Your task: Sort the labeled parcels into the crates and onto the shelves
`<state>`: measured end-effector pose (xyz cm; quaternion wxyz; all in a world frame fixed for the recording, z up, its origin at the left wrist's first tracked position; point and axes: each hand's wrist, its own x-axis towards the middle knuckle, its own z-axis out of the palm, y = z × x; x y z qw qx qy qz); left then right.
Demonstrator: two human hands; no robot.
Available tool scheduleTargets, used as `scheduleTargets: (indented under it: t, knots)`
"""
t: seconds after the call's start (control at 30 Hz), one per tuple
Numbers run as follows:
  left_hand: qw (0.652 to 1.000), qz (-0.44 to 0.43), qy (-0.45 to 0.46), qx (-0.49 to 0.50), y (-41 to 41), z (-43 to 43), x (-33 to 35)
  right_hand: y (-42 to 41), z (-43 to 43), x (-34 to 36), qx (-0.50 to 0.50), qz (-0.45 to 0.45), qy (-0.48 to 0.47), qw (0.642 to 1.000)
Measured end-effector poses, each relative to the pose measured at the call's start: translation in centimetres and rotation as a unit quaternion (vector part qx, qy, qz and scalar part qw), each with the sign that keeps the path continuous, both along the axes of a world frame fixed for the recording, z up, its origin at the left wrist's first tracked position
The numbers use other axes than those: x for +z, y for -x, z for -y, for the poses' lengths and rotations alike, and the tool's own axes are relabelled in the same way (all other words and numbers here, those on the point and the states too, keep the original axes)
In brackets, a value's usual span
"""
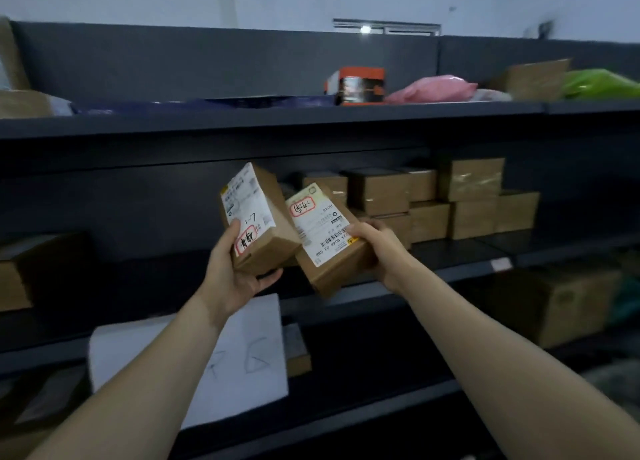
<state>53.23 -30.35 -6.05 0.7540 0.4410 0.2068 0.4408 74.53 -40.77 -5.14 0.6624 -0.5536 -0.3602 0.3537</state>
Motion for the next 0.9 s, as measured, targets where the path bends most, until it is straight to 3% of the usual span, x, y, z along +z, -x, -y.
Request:
scheduleTargets:
  t: [0.2,0.43,0.67,0.9]
  knots:
    - [0.994,-0.069,-0.013,-0.079,-11.4,6.4,-1.1,-10.0,12.4,-1.9,-0.059,0.038,0.083,0.994]
    - [0.971,-0.099,0.01,-0.219,-25.5,11.8,-3.3,-19.1,25.7,-5.7,-0.197,-0.022,0.132,0.971]
    - [0.89,-0.17,0.047,-0.42,-38.6,18.8,-8.3,-24.0,35.4,-9.3,-0.277,-0.066,0.194,0.939]
    - [0.804,-0.214,0.092,-0.546,-47.5,24.7,-14.2,-27.0,42.3,-14.0,-0.35,-0.145,0.226,0.898]
